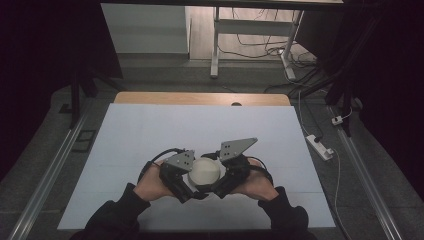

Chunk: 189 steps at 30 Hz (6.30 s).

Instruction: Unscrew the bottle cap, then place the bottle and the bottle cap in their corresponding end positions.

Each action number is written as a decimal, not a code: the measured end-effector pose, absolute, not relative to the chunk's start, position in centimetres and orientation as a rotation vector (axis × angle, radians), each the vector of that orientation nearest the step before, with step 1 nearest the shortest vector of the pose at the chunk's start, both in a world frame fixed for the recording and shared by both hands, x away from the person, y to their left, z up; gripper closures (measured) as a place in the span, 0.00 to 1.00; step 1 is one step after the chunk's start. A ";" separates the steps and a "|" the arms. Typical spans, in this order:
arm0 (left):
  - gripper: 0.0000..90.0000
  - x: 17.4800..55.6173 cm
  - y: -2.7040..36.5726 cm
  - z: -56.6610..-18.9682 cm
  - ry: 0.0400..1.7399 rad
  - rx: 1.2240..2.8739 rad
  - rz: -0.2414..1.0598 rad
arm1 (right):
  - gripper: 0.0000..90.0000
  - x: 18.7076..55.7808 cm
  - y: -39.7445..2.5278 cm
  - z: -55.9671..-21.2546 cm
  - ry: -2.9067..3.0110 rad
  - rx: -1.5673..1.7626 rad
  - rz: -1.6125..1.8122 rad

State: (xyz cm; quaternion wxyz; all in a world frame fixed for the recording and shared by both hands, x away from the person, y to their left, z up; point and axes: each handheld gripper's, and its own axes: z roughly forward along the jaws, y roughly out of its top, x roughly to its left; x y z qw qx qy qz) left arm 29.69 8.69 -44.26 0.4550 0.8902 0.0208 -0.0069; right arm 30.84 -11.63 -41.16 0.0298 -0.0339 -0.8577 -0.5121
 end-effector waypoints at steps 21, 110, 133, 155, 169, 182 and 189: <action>0.08 30.6 9.5 -44.2 0.394 2.156 0.188 | 0.00 30.8 -11.6 -40.4 -2.705 -0.599 -1.701; 0.08 30.2 9.1 -44.3 0.209 2.158 0.066 | 0.08 30.6 -13.4 -39.4 -2.689 -0.356 -1.748; 0.08 31.9 10.5 -45.3 0.373 2.131 0.168 | 0.08 29.8 -14.2 -39.2 -2.782 -0.472 -1.778; 0.08 34.0 11.3 -45.8 0.496 2.083 0.243 | 0.08 28.6 -13.9 -39.7 -2.788 -0.509 -1.771; 0.08 35.9 11.1 -46.1 0.532 2.073 0.271 | 0.08 27.9 -14.3 -42.0 -2.790 -0.531 -1.713; 0.08 37.0 9.6 -46.1 0.506 2.082 0.290 | 0.08 27.0 -14.8 -44.7 -2.799 -0.565 -1.654; 0.08 38.1 9.2 -46.7 0.510 2.077 0.293 | 0.08 26.8 -14.2 -45.7 -2.782 -0.548 -1.647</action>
